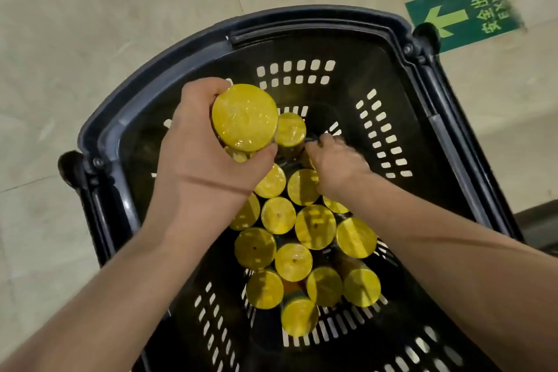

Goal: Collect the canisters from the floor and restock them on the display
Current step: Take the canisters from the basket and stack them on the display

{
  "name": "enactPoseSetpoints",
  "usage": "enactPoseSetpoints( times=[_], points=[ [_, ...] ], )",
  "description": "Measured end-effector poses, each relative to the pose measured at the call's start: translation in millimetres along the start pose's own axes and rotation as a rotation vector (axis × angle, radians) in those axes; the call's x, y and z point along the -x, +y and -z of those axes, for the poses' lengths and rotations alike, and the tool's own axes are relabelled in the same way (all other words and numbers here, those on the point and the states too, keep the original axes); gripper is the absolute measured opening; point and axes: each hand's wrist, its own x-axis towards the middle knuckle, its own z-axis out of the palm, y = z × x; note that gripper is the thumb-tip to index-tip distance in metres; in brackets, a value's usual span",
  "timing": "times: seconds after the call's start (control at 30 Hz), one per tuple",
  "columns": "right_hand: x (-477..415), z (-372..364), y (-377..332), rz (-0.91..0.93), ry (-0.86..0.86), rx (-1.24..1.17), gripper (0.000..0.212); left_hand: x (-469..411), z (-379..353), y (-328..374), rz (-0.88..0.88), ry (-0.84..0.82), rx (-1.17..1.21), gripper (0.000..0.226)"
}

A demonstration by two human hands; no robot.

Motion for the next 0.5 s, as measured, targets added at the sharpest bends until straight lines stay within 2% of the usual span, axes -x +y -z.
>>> enactPoseSetpoints(
  times=[0.1,0.27,0.5],
  points=[
    [-14,1,-2,0.016,-0.066,0.065,0.072,9,8,-5,0.012,-0.014,0.025,0.074],
    [-23,6,-4,0.04,-0.113,0.184,0.072,22,9,-17,-0.004,-0.043,0.039,0.074],
    [-31,24,8,0.113,-0.193,0.302,0.09,30,8,-19,0.006,-0.044,0.028,0.073]
  ],
)
